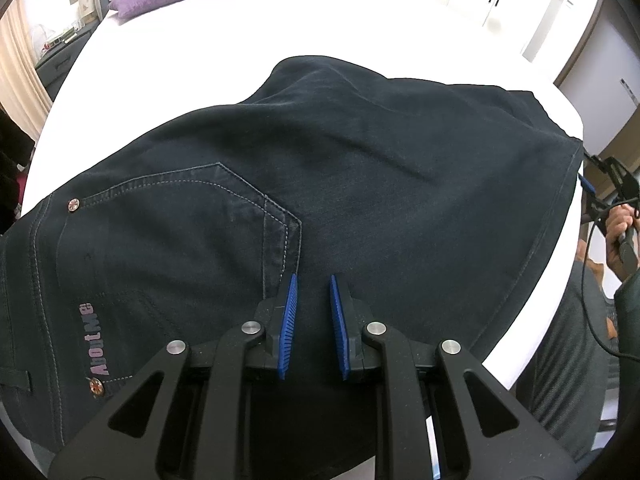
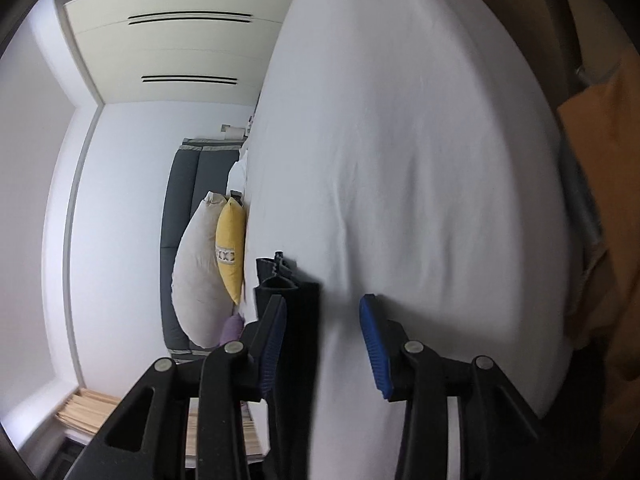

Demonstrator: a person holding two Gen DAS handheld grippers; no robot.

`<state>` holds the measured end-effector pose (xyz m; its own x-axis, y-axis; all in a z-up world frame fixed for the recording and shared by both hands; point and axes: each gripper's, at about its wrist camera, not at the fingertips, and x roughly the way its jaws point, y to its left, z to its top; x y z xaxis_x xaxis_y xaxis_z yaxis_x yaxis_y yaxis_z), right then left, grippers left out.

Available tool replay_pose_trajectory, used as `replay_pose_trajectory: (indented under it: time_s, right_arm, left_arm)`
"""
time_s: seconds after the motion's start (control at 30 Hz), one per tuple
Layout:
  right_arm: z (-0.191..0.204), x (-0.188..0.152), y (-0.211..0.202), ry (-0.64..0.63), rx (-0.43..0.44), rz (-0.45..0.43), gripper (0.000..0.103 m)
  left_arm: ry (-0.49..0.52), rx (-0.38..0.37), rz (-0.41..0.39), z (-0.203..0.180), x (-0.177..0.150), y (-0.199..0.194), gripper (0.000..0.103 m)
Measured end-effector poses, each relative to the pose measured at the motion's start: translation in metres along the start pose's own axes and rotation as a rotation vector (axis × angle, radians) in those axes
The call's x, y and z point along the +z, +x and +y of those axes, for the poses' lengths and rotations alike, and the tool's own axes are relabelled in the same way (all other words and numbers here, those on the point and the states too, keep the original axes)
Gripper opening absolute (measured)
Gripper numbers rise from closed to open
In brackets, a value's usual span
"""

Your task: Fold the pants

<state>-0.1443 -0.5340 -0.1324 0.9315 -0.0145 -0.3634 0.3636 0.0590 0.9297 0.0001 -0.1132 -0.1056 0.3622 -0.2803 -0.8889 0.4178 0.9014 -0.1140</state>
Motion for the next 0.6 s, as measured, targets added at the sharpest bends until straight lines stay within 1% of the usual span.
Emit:
replay_pose_trajectory:
  time_s: [0.03,0.07,0.1,0.13,0.17,0.23,0.27,0.3,0.37,0.43,0.53,0.6]
  right_arm:
    - [0.008,-0.001,0.004,-0.028,-0.007,0.022,0.043]
    - [0.012,-0.002,0.008,-0.048,-0.034,0.047,0.043]
    - [0.013,-0.004,0.01,-0.043,-0.057,0.064,0.043]
    - [0.013,-0.005,0.008,-0.033,-0.059,0.066,0.043]
    - [0.02,-0.007,0.003,-0.041,-0.065,0.05,0.043]
    - [0.029,-0.01,-0.003,-0.085,-0.096,0.027,0.043]
    - [0.028,-0.012,0.003,-0.08,-0.11,0.056,0.043]
    - [0.023,-0.012,0.009,-0.054,-0.108,0.085,0.043]
    - [0.015,-0.012,0.018,-0.015,-0.104,0.106,0.041]
    - [0.014,-0.011,0.023,0.018,-0.065,0.118,0.041]
    - [0.026,-0.008,0.031,0.029,-0.05,0.151,0.043]
    - [0.046,-0.006,0.027,0.02,-0.039,0.154,0.043]
  left_arm:
    - [0.0,0.002,0.0,0.0,0.0,0.0,0.017]
    - [0.0,0.004,-0.002,0.0,0.0,0.0,0.017]
    - [0.002,0.006,-0.003,-0.001,0.0,0.0,0.017]
    - [0.004,0.007,-0.003,-0.001,0.0,0.0,0.017]
    - [0.007,0.005,-0.003,-0.001,0.0,0.0,0.017]
    - [0.0,-0.004,-0.003,0.0,0.0,0.0,0.017]
    - [0.0,-0.006,-0.003,0.0,0.0,0.001,0.017]
    - [0.001,-0.005,-0.004,0.0,0.0,0.001,0.017]
    - [0.002,-0.004,-0.005,0.001,0.0,0.0,0.017]
    - [0.0,-0.006,-0.006,0.002,-0.001,0.001,0.017]
    - [0.003,-0.004,-0.005,0.002,-0.001,0.001,0.017]
    - [0.003,-0.004,-0.004,0.001,0.0,0.001,0.017]
